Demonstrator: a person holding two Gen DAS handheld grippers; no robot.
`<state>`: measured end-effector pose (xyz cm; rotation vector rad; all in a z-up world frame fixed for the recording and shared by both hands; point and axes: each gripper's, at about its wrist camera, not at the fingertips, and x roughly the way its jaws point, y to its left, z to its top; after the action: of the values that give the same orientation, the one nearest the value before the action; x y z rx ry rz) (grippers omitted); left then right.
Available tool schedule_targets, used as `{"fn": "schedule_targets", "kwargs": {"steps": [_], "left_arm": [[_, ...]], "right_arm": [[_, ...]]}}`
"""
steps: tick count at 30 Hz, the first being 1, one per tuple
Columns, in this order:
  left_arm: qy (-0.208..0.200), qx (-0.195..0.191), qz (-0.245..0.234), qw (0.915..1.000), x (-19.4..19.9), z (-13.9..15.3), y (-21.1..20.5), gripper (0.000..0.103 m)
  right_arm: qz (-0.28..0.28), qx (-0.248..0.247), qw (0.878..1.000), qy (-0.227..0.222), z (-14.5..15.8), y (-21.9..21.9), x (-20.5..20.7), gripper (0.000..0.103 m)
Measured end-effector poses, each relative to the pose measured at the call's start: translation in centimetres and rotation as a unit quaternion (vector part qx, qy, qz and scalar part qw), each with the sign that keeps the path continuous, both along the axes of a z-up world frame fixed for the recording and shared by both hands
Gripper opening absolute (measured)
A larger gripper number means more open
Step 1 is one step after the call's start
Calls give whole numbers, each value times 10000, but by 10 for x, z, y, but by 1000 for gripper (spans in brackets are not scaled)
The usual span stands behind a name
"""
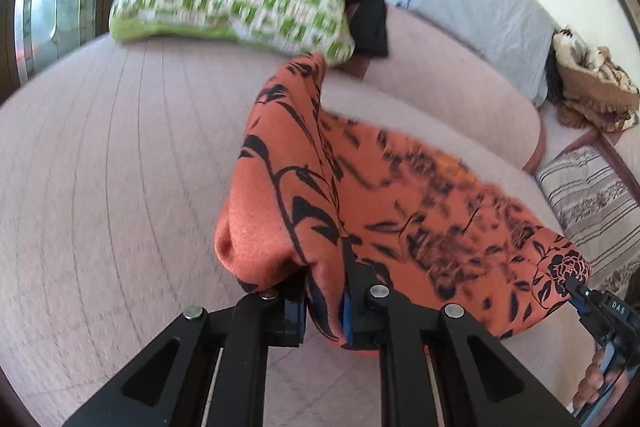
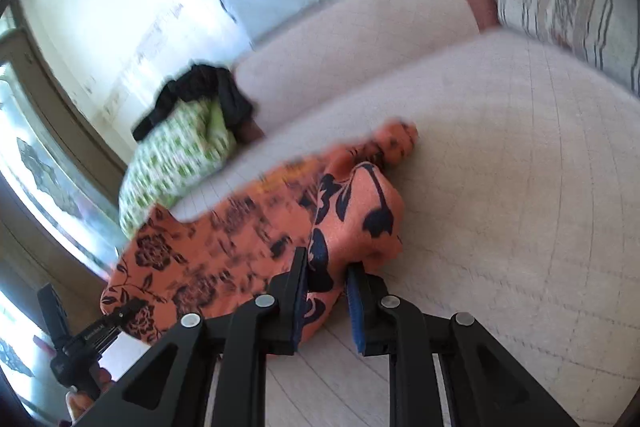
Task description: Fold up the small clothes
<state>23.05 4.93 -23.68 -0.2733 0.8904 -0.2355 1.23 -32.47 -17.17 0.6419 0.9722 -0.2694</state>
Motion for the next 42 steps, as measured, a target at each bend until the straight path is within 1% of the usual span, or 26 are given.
{"fn": "schedule_targets", "kwargs": {"steps": [1,2,3,4,5,6,7,8,9,10,13,17,20,23,25,28,29,31,32,33,34,35,36,38,41,42], "left_arm": [[115,14,34,9999,1,-5,1,20],[254,-77,68,9996,4,-10,3,22],[330,-252,107,9991,8,-11,6,25],[356,-345,94,9987,10,-10,7,34],[372,-414,20,9985,12,-10,6,40],[396,-433,-72,9983,12,-10,4,56],[477,-409,-151,9979,13,-11,0,70],[548,-379,-192,9976,12,-13,-3,75],[589,-364,-227,9973,11,-14,-6,76],[624,-340,-275,9971,11,-16,-8,77],[596,-302,-336,9972,10,-16,-12,78],[701,-726,-173,9947,19,-18,-5,78],[793,-1093,48,9908,23,-19,2,78],[809,-1231,168,9889,25,-19,3,80],[786,-1250,202,9888,27,-20,0,83],[720,-1149,239,9905,29,-18,-5,83],[672,-1119,246,9911,29,-18,-6,83],[596,-1028,260,9926,29,-16,-9,83],[559,-959,271,9934,29,-16,-11,79],[514,-892,288,9943,28,-15,-13,74],[473,-745,313,9956,28,-15,-16,54],[476,-596,316,9966,29,-16,-18,44],[483,-560,319,9968,30,-17,-18,43],[439,-693,403,9958,30,-17,-15,30],[261,-693,395,9965,26,-10,-14,20],[222,-698,388,9966,25,-8,-14,19]], "right_arm": [[-103,260,9994,189,-10,-6,-2,23],[-236,548,9977,322,-19,-11,-3,23],[-328,825,9952,409,-27,-15,-4,23],[-436,1128,9914,497,-35,-21,-6,24],[-550,1385,9872,561,-43,-25,-7,27],[-645,1600,9831,607,-50,-28,-8,34],[-754,1900,9767,647,-58,-31,-9,45],[-829,2090,9722,649,-63,-33,-10,75],[-965,2270,9680,464,-67,-35,-15,77],[-1028,2236,9684,414,-66,-35,-15,77],[-913,2144,9720,309,-69,-29,-9,77],[-731,2060,9758,62,-68,-24,0,77],[-796,2064,9752,-46,-72,-21,8,77],[-933,2089,9734,-72,-75,-23,12,77],[-983,2043,9739,-105,-75,-24,12,77],[-951,1912,9769,-84,-74,-22,16,77],[-953,1873,9777,-56,-74,-22,17,75],[-962,1635,9818,52,-73,-22,17,57],[-975,1519,9834,171,-75,-23,16,41],[-1006,1553,9826,185,-77,-24,16,35],[-1061,1622,9809,148,-78,-26,14,34],[-1058,1614,9811,144,-77,-26,14,32],[-1020,1528,9829,149,-75,-25,15,31],[-859,1167,9893,150,-67,-17,18,29],[-653,673,9955,124,-55,-5,22,25],[-624,567,9964,101,-52,-2,21,24]]}}
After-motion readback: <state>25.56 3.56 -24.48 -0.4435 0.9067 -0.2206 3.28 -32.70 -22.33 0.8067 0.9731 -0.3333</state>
